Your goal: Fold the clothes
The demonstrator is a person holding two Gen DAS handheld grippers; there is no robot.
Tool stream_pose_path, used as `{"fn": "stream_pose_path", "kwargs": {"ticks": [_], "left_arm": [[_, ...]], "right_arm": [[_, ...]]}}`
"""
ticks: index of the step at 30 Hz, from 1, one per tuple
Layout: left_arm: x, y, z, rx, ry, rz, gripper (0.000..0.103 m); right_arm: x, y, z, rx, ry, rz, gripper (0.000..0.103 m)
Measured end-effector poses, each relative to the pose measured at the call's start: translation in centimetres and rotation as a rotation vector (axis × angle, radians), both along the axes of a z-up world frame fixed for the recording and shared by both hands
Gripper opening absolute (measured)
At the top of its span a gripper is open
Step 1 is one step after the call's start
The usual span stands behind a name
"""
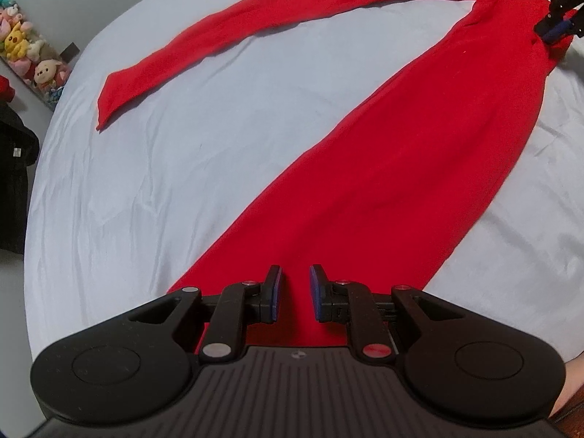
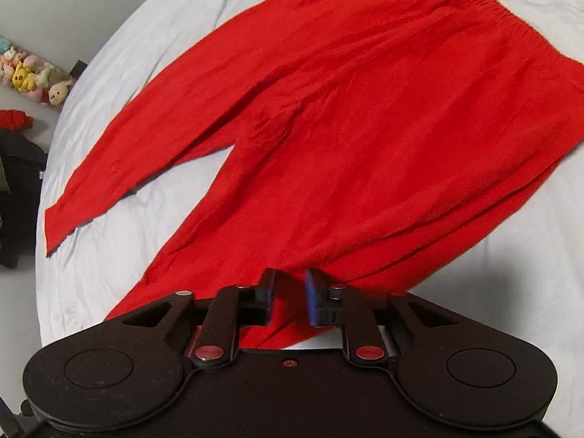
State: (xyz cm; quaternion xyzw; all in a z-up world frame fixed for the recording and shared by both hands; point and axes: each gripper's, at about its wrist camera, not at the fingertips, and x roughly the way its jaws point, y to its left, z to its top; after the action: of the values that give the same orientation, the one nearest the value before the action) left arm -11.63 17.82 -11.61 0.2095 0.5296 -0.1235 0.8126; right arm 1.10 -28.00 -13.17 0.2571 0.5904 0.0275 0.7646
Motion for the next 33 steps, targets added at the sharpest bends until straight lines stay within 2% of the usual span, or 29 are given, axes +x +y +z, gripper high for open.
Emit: {"fn": "stream_pose_path", "kwargs": {"ticks": [7,11,12,14,17,21,24,28,31,33], "left_arm": [[-0.3,-0.1,0.5,-0.030,-0.014,-0.016,0.016],[-1.4,-1.8,2.3,-0.088,-0.044,-0.133,0.016],[-1.7,-2.4,2.7,-0.095,-0.052,-0.166,0.016],[-2.1,-3.1,3.1,-0.107,-0.058,-0.201,0.016],[-3.1,-5.8,4.1,-0.138,-0.072,-0.303,0.016],[-3.9,-9.4,3.8,-0.090,-0.098,-0.395,0.016],[-4.6,-11.9,3.1,-0.079,-0.106,-0.462,0.016],[-5.0,-14.3,1.9,-0.049,-0.101,-0.531,0.016],[-5.4,-15.9,0.5,0.016,-0.108,-0.594,0.016],[-5.7,-16.6,-0.1,0.030,-0.111,-0.629,0.016]], "right_arm": [[-2.7,0.2,1.4,0.011,-0.019,0.044,0.020],[-3.7,1.8,2.5,-0.038,-0.046,0.171,0.022],[-3.9,2.4,2.9,-0.064,-0.060,0.222,0.025],[-4.1,3.2,3.7,-0.120,-0.094,0.312,0.026],[-4.6,3.9,5.2,-0.220,-0.160,0.454,0.026],[-5.7,4.3,6.4,-0.390,-0.260,0.639,0.026],[-6.9,4.4,6.3,-0.539,-0.323,0.793,0.026],[-8.5,4.2,5.1,-0.670,-0.390,0.963,0.026],[-9.5,4.4,4.1,-0.757,-0.442,1.087,0.026],[-10.0,4.5,3.5,-0.803,-0.478,1.168,0.025]]}}
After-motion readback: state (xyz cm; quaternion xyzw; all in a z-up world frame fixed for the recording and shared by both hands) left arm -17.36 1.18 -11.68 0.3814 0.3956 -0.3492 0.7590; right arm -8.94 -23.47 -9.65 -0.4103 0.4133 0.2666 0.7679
